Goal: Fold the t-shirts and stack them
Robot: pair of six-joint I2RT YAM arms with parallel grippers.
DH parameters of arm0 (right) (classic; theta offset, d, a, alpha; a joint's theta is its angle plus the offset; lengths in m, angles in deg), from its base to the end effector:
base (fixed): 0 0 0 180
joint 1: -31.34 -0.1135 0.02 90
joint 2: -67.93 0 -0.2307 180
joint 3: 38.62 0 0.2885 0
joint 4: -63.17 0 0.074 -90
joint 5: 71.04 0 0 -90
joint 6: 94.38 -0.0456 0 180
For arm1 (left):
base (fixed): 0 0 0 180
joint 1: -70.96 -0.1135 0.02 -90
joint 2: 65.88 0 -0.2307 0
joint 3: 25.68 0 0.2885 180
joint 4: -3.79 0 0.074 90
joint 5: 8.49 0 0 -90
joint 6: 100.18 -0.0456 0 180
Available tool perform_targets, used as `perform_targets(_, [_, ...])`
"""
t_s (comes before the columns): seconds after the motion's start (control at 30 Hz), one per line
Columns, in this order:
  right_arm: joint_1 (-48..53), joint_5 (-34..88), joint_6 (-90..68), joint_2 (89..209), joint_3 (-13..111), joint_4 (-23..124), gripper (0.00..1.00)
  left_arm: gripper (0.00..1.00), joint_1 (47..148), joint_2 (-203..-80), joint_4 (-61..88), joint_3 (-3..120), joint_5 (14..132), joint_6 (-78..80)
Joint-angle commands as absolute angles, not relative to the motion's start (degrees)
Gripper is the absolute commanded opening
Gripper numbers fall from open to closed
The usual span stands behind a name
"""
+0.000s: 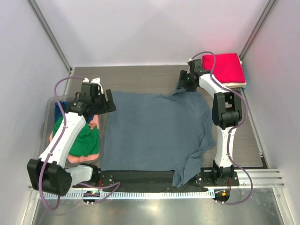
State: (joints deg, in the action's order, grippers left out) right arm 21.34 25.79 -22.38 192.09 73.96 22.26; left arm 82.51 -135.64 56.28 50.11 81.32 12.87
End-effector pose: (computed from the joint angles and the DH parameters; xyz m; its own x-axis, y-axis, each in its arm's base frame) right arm 0.4962 0.0930 0.1519 -0.8183 0.1673 -0.5499 0.0096 0.9606 0.2779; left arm 0.3032 -0.0621 0.2736 -0.7328 -0.2499 -0.6329 -0.0918 0.9579 -0.2719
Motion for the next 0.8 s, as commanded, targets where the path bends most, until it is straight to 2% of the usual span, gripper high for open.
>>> perform_targets(0.0, [21.6,27.2,-24.8,191.6,79.5,25.2,0.66,0.77,82.4,-132.5,54.1,47.8,84.7,9.2])
perform_targets(0.23, [21.6,26.6,-25.3,194.7,79.9,25.7,0.65,0.74,82.4,-133.3,52.9,45.5,82.7,8.8])
perform_targets(0.47, [21.8,22.7,-24.2,192.6,77.2,25.7,0.66,0.73,82.4,-132.7,52.7,44.9,82.9,8.5])
perform_targets(0.77, [22.0,24.5,-24.2,194.2,76.0,26.6,0.65,0.71,82.4,-132.9,52.8,44.9,82.5,8.5])
